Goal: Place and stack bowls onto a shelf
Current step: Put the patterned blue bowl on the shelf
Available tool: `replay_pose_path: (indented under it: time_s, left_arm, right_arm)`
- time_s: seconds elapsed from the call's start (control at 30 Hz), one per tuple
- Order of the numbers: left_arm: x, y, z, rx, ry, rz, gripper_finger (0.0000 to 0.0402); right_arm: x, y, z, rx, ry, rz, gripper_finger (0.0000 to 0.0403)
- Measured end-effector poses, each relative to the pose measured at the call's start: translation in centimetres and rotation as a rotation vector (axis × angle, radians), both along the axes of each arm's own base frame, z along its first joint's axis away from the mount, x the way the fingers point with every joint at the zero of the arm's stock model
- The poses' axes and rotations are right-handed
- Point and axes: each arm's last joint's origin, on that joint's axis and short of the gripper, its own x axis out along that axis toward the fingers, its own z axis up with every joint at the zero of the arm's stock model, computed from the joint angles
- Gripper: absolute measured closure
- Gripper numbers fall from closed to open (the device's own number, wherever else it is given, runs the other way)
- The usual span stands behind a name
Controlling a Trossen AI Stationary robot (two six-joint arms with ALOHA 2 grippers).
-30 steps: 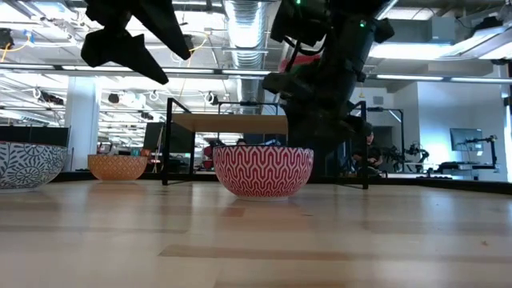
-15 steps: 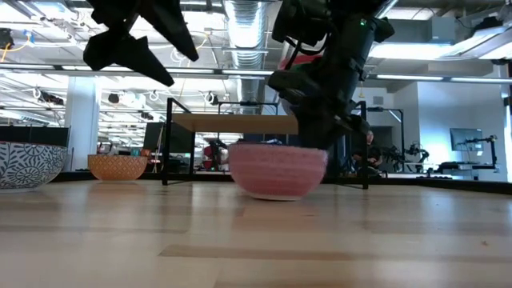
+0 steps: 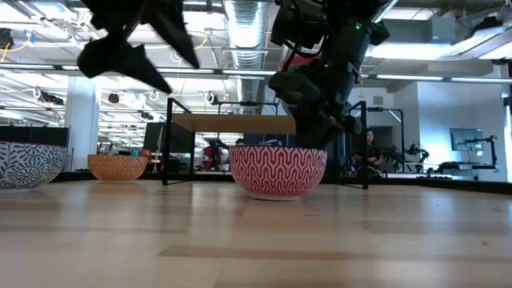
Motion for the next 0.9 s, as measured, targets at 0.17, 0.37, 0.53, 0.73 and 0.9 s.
replay_pose_path:
  time_s: [0.17,0.37,0.53,0.73,0.9]
  left_arm:
    - [0.4,-0.5,-0.4,-0.023,-0.022,0.001,0.0141]
    - [0.1,-0.8,0.1,-0.040,-0.033,-0.023,0.0141]
    - [-0.1,-0.8,0.7,-0.046,-0.057,-0.026,0.0141]
    - [0.5,-0.2,0.5,-0.040,-0.064,0.003,0.0141]
    - [0.6,0.2,0.5,-0.028,-0.055,0.016,0.0141]
  right_arm:
    - [0.0,0.1,0.0,-0.007,-0.002,0.015,0.0359]
    - [-0.2,1.2,0.7,-0.011,-0.026,0.052,0.0359]
    - [-0.4,2.0,2.3,-0.033,-0.089,0.120,0.0359]
    - [-0.4,2.6,3.5,-0.136,-0.152,0.194,0.0359]
    - [-0.3,3.3,3.7,-0.185,-0.177,0.190,0.0360]
